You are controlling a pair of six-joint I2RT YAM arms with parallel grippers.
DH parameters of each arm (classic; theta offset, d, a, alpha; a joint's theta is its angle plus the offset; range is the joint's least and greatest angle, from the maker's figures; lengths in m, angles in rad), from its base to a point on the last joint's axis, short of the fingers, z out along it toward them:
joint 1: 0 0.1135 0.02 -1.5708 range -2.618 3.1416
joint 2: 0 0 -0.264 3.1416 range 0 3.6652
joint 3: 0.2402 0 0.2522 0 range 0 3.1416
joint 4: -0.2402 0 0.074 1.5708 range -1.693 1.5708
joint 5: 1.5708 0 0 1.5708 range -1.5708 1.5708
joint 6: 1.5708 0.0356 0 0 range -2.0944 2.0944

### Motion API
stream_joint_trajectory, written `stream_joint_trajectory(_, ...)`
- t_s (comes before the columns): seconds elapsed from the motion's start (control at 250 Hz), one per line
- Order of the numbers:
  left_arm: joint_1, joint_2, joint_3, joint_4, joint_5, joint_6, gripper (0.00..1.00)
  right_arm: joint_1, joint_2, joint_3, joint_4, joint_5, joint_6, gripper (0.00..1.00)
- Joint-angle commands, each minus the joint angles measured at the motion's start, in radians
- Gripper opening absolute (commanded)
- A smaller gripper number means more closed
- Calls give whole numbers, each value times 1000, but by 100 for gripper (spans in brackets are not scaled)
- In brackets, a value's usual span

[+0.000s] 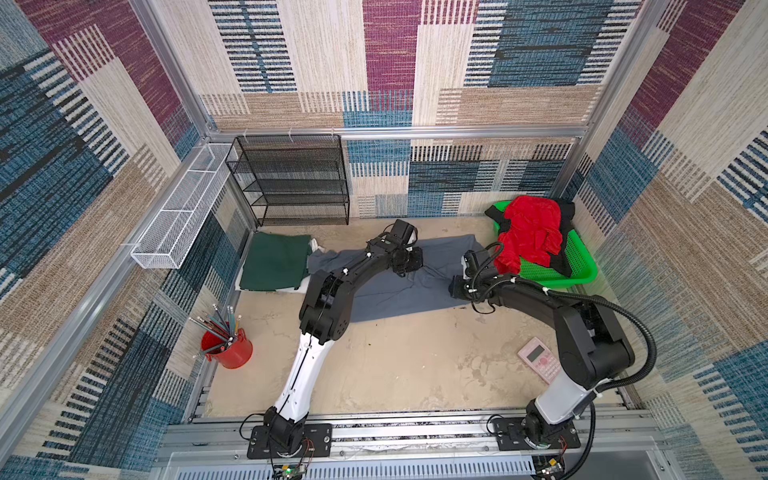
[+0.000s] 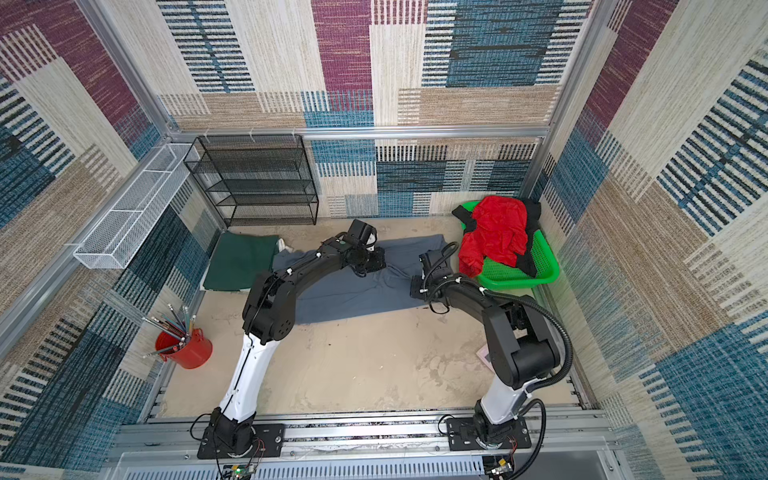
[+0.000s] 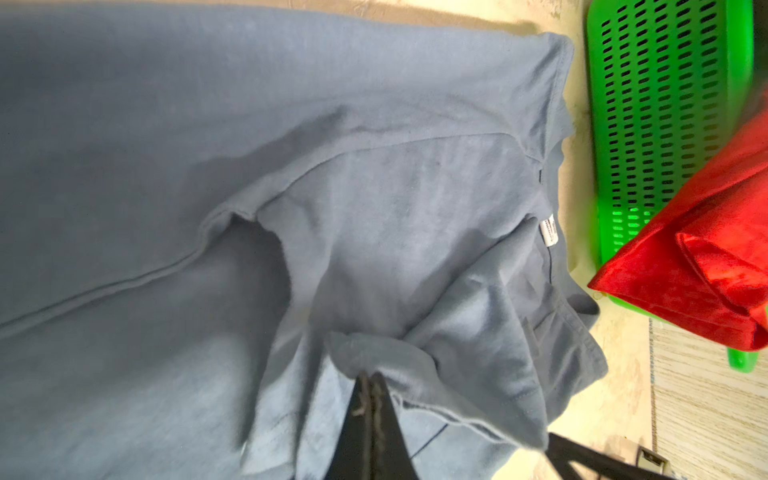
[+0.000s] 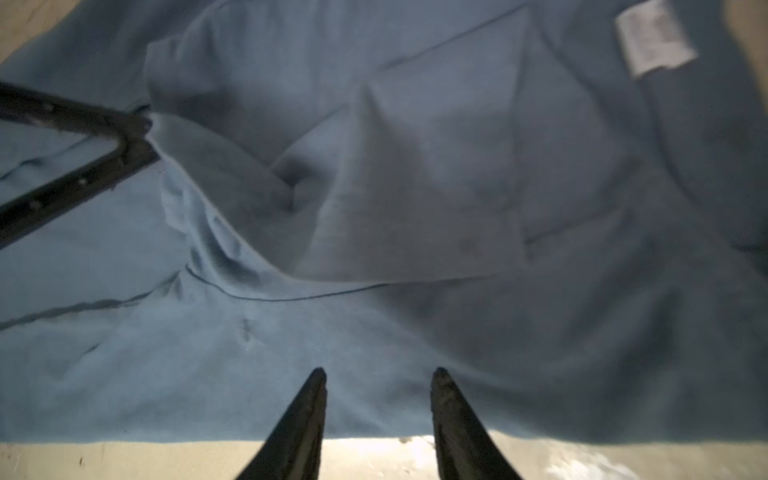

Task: Fold and stack the t-shirts

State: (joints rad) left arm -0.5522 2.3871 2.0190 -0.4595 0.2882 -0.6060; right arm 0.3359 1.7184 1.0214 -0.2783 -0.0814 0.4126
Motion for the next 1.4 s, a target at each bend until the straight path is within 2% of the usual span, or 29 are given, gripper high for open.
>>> stream_joint_trajectory(0.0, 3, -17, -8, 44, 16, -11, 0, 6, 56, 27, 33, -78, -31, 42)
stream_joint_trajectory(0.12, 7, -17, -1, 35, 26, -2, 0, 6, 116, 80, 19, 8, -17, 35)
stream_joint_trajectory(0.608, 19, -22, -22, 59, 35, -3, 0, 6, 307, 361, -133, 316, -39, 32)
stream_joint_trajectory(0.972, 32, -8, -19, 70, 35, -10, 0, 5, 389, 490, -187, 401, -77, 34)
stream_joint_trajectory(1.18, 50, 4, 14, 58, 35, 6, 0, 5, 450, 574, -232, 493, -81, 37)
stream_joint_trajectory(1.396, 55, 26, 63, 35, 34, 18, 0, 5, 490, 651, -235, 534, -111, 41)
